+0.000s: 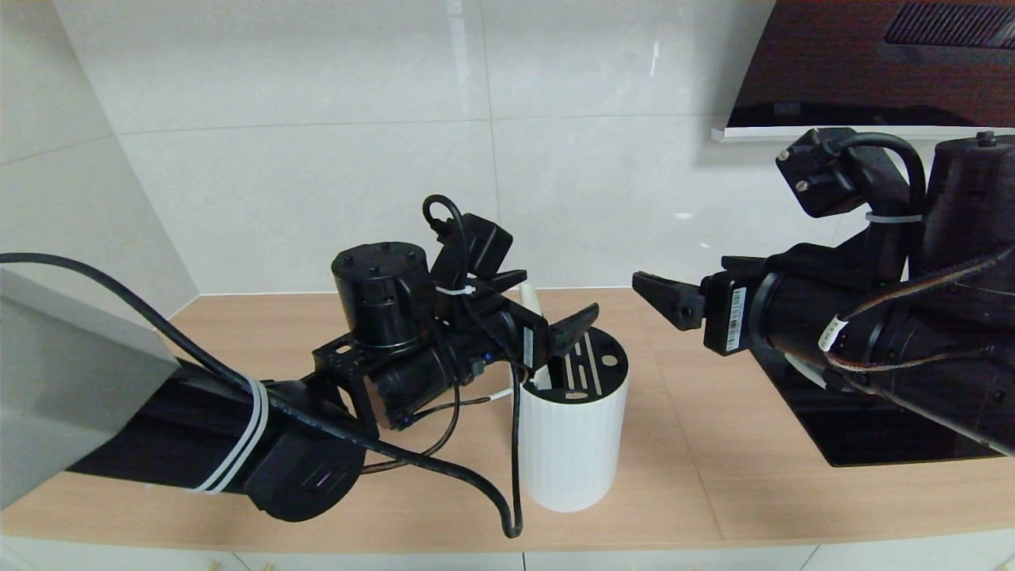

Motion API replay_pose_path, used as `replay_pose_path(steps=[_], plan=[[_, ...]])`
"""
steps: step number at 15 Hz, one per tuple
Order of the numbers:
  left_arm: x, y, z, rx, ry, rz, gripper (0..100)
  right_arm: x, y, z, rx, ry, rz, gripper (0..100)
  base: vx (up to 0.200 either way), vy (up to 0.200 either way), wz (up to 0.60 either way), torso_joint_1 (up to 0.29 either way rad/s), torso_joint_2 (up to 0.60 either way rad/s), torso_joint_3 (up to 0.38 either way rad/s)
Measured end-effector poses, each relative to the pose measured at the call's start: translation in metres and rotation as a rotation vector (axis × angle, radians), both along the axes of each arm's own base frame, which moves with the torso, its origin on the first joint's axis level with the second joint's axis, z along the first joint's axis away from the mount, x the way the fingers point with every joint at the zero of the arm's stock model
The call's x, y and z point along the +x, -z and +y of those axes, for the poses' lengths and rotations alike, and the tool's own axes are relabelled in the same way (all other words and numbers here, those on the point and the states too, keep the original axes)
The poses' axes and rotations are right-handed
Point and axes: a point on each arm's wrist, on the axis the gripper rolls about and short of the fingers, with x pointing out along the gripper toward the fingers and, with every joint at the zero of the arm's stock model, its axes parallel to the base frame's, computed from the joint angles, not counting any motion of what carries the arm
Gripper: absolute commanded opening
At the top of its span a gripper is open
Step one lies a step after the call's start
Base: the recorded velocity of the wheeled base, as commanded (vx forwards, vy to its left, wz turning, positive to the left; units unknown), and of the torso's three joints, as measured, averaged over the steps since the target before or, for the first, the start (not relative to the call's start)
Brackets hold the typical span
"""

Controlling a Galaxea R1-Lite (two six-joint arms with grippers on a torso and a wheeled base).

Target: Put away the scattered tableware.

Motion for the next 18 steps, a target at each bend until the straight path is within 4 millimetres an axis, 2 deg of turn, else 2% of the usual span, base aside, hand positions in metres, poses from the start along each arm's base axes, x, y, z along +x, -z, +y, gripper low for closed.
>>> replay_pose_path(steps=[5,8,10,14,18], plan=[[-0.003,-0.006,-0.001,-0.03,-0.003,-0.021,100,0.0,0.0,-0.001,0.003,0.006,-0.001,100,0.0,0.0,0.0,0.0,0.0,0.0],[-0.014,-0.032,0.008,-0.148,-0.072,-0.123,100,0.002,0.003,-0.014,0.003,0.048,0.006,100,0.0,0.0,0.0,0.0,0.0,0.0],[-0.027,-0.049,0.019,-0.193,-0.155,-0.163,100,-0.003,0.006,-0.029,0.001,0.085,0.005,100,0.0,0.0,0.0,0.0,0.0,0.0],[-0.072,-0.068,0.058,-0.241,-0.263,-0.193,100,-0.038,0.011,-0.084,0.03,0.185,-0.031,100,0.0,0.0,0.0,0.0,0.0,0.0],[-0.132,-0.067,0.127,-0.218,-0.38,-0.182,100,-0.102,0.014,-0.151,0.108,0.333,-0.153,100,0.0,0.0,0.0,0.0,0.0,0.0]])
